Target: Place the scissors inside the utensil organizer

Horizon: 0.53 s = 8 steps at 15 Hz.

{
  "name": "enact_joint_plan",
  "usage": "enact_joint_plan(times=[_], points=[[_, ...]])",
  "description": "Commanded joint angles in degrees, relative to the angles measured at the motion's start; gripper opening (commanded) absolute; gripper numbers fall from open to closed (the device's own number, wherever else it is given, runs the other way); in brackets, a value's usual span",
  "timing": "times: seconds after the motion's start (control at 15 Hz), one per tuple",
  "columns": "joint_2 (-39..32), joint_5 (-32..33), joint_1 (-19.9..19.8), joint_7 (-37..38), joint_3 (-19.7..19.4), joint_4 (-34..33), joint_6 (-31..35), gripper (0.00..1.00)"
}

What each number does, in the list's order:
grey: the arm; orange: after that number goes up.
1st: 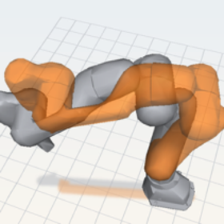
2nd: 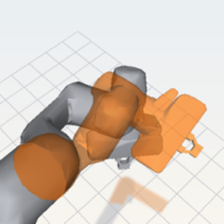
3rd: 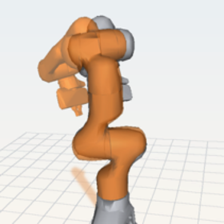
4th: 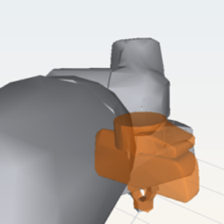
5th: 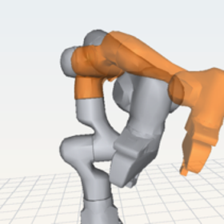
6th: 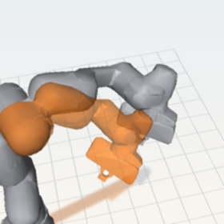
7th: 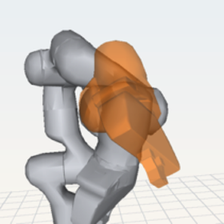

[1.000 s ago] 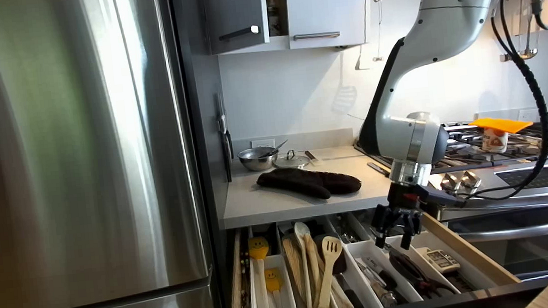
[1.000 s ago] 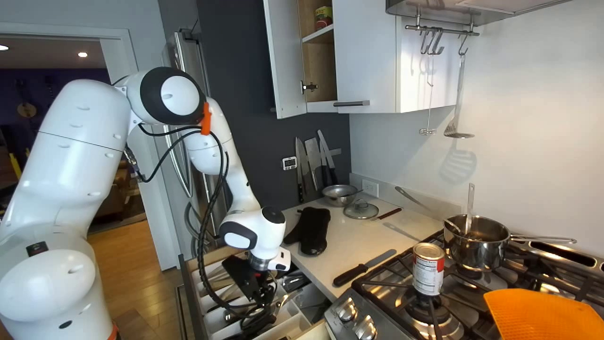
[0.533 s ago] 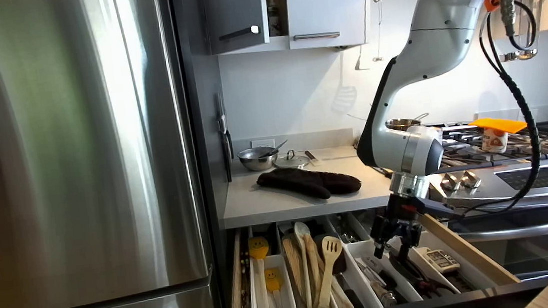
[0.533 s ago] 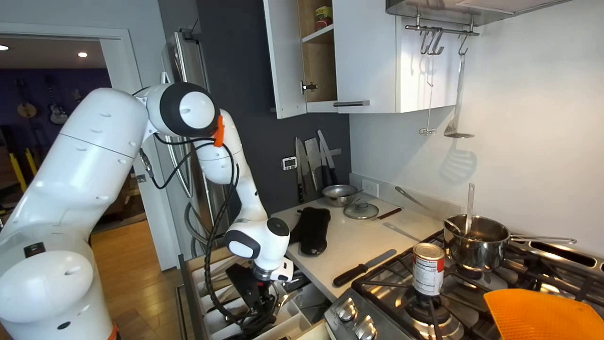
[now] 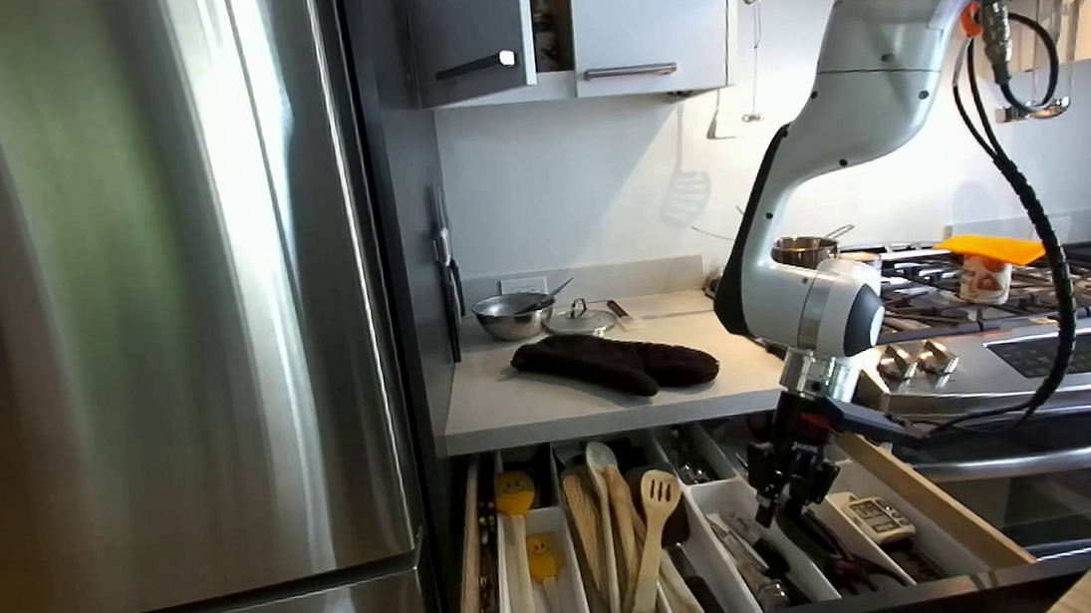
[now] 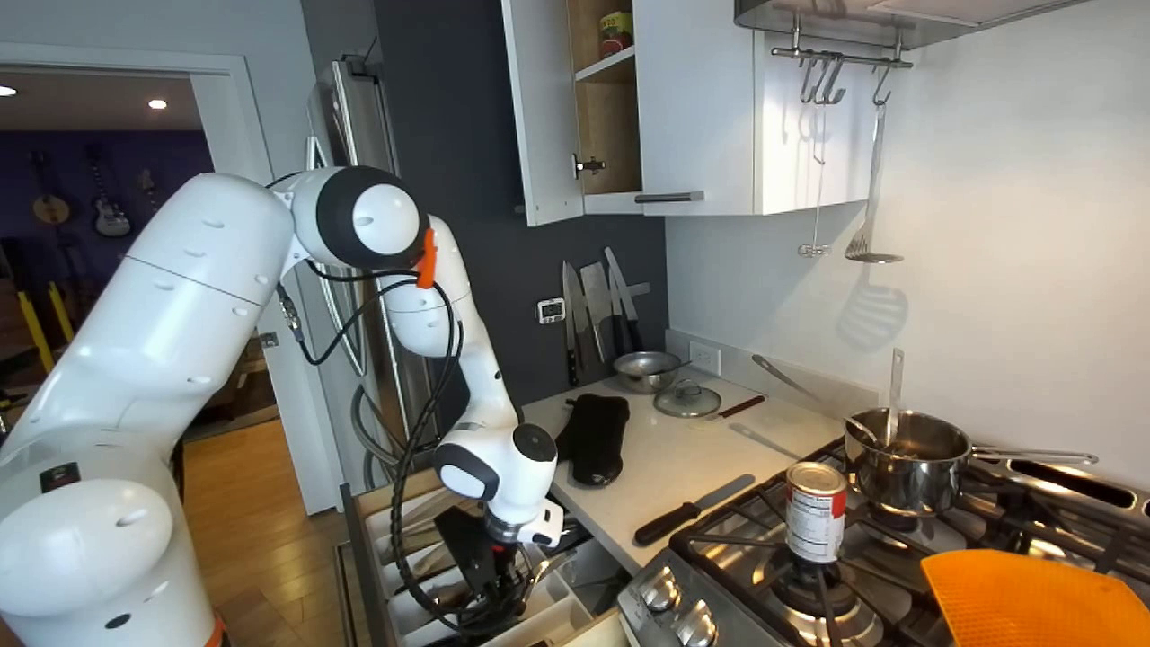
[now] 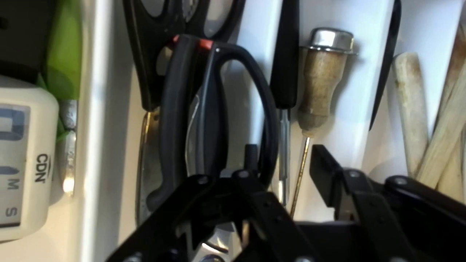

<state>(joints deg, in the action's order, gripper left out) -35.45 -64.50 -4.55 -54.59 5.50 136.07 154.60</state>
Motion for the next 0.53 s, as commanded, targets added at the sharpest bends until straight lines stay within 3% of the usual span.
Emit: enact_joint_plan(times=[0.0,0.07,0.13,0.27,0.33,0.47], points=[[-1.32,-2.29,-1.28,-1.89,0.85,-0.81,0.34,0.34],[-1.37,-2.31,-1.28,-1.80,0.82,-0.81,0.41,0.32],[-1.38,-2.34,-1.39,-1.79,0.77,-0.78,0.53,0.22],[-1.36,-2.41,-1.52,-1.71,0.80,-0.75,0.79,0.17],[-1.35,-2.25,-1.45,-1.50,0.65,-0.62,1.13,0.01],[-1.32,-2.21,-1.54,-1.41,0.61,-0.51,1.37,0.00]])
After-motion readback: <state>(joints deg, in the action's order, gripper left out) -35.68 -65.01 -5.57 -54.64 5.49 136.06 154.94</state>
